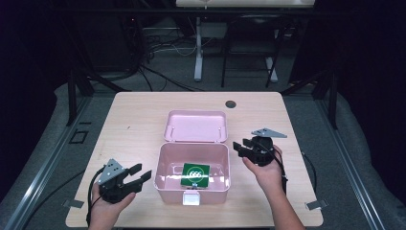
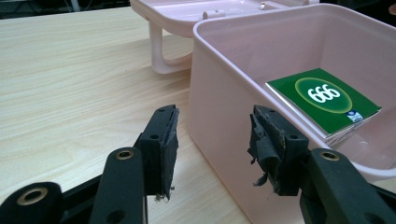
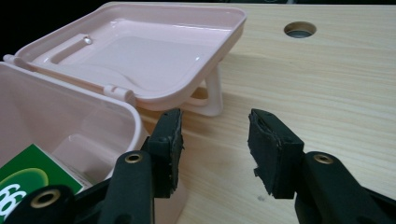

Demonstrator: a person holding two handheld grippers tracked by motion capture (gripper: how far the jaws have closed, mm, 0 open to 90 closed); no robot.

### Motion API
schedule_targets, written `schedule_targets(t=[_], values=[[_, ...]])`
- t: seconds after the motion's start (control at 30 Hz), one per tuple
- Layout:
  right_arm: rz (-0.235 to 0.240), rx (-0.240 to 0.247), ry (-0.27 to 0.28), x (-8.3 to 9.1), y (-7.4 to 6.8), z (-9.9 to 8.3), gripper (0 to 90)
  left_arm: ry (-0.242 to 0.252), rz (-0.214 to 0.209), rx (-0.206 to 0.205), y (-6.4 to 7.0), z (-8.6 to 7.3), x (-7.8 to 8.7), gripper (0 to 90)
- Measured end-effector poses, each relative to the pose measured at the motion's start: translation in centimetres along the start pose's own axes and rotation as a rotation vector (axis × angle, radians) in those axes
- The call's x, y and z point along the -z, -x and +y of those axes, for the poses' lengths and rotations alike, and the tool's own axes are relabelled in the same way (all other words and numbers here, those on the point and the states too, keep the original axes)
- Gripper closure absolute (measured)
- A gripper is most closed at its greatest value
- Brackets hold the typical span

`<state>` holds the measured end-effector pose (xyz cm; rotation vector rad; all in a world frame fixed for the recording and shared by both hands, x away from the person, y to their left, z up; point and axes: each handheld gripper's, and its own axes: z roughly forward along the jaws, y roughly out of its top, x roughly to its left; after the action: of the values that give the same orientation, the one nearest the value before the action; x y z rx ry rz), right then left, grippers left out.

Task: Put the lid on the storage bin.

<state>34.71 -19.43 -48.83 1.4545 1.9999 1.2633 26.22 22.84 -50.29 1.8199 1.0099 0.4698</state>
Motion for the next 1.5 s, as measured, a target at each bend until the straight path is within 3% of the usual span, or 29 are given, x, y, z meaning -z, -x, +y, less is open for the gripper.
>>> schedule_targets(t=[0.33, 0.57, 0.77, 0.93, 1.13, 1.2, 1.5], values=[[0.012, 0.005, 0.003, -0.3, -0.7, 0.8, 57.2, -0.011, -0.014, -0.019, 0.4, 1.6, -0.2, 55.3], [0.021, -0.009, -0.027, -0.4, -0.6, 2.2, 58.6, -0.025, -0.025, -0.024, 0.5, 2.8, -0.8, 55.6], [0.023, -0.011, -0.052, -0.6, -0.6, 3.0, 58.7, -0.020, -0.041, -0.015, 0.7, 3.0, -1.3, 54.8], [0.017, -0.020, -0.077, -0.7, -0.4, 4.1, 59.1, -0.026, -0.041, -0.043, 1.2, 2.9, -1.5, 62.3], [0.008, -0.022, -0.087, -0.8, -0.5, 5.0, 59.1, -0.040, -0.056, -0.037, 1.4, 2.8, -1.6, 65.4], [0.005, -0.020, -0.092, -0.8, -0.5, 5.4, 59.1, -0.051, -0.044, -0.054, 1.5, 2.8, -1.7, 67.7], [-0.013, -0.012, -0.137, -1.6, -0.8, 7.0, 59.1, -0.065, -0.061, -0.068, 1.9, 2.7, -2.0, 74.8]])
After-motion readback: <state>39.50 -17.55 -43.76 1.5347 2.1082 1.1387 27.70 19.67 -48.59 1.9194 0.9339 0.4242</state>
